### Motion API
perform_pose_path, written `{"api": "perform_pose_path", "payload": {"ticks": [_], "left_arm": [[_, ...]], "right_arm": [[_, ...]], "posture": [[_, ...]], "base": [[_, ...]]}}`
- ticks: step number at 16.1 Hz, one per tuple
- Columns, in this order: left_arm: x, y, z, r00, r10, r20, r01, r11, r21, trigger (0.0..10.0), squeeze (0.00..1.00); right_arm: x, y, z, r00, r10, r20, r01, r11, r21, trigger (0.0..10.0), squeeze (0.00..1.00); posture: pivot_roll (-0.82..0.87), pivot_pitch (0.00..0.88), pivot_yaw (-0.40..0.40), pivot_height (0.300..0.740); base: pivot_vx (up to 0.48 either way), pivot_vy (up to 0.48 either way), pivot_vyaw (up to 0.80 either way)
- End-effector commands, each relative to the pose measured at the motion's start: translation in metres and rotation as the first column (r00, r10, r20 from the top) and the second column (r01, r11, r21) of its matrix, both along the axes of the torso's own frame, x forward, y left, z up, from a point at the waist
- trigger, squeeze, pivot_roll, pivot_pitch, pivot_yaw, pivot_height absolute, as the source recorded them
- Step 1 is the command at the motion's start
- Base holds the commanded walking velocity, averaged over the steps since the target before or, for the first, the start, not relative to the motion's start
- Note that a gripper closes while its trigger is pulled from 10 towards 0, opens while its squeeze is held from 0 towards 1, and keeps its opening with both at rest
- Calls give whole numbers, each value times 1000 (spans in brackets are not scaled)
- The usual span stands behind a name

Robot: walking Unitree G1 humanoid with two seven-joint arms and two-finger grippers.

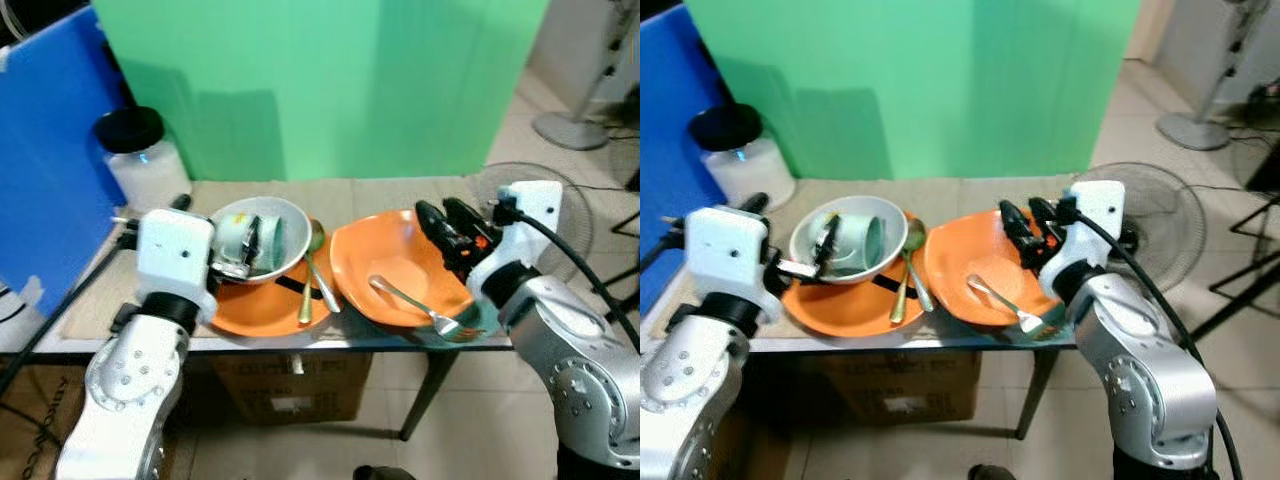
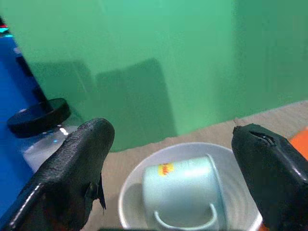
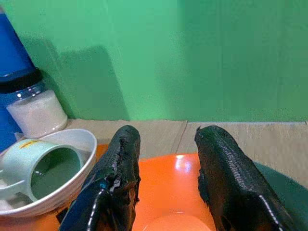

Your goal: Setting the table

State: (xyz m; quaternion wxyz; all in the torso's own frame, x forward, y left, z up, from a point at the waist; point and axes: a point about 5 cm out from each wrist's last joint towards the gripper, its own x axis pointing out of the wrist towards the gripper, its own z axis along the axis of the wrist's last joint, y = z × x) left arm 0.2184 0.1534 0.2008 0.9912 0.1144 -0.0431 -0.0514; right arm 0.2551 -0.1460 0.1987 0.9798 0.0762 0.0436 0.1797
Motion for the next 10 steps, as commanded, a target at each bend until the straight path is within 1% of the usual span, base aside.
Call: {"api": "perform_pose_path", "payload": {"ticks": [1, 2, 4, 5, 6, 7, 8, 9, 10], "left_arm": [[0, 1, 1, 1000, 15, 7, -15, 1000, 4, 10000, 0], [-1, 2, 1, 1000, 15, 1, -15, 1000, 1, 10000, 0], [-3, 1, 2, 1000, -10, -6, 11, 1000, 29, 10000, 0], [-4, 0, 2, 999, -33, -11, 33, 999, 38, 10000, 0], [-6, -3, 1, 997, -76, -26, 77, 996, 49, 10000, 0], [-7, -5, 0, 991, -124, -47, 127, 990, 63, 10000, 0], [-10, -8, -4, 979, -184, -86, 190, 979, 72, 10000, 0], [-11, -10, -6, 966, -229, -122, 240, 968, 80, 10000, 0], [-15, -13, -10, 935, -306, -179, 325, 942, 86, 10000, 0]], "right_arm": [[0, 2, 8, 999, 21, 35, -21, 1000, 0, 10000, 0], [3, 5, 10, 999, 35, 32, -35, 999, -8, 10000, 0], [7, 7, 12, 999, 50, 20, -50, 999, -21, 10000, 0], [9, 7, 12, 999, 43, 1, -43, 998, -46, 10000, 0], [11, 8, 11, 997, 67, -40, -70, 994, -80, 10000, 0], [12, 10, 9, 987, 130, -100, -142, 982, -127, 10000, 980], [11, 13, 7, 963, 199, -180, -230, 959, -168, 10000, 1000], [10, 13, 6, 948, 225, -227, -270, 944, -191, 10000, 1000], [7, 12, 3, 905, 264, -333, -348, 911, -223, 10000, 1000]], "posture": [[-55, 0, 33, 740], [-47, 0, 25, 740], [-40, 0, 17, 740], [-38, 0, 14, 740], [-38, 0, 12, 740], [-41, 0, 11, 740], [-45, 0, 10, 740], [-48, 0, 8, 740], [-53, 0, 5, 740]], "base": [[0, -480, 0], [0, 0, 0], [0, 0, 0], [0, 0, 0], [0, 0, 0], [0, 0, 0], [0, 0, 0], [0, 0, 0], [0, 0, 0]]}}
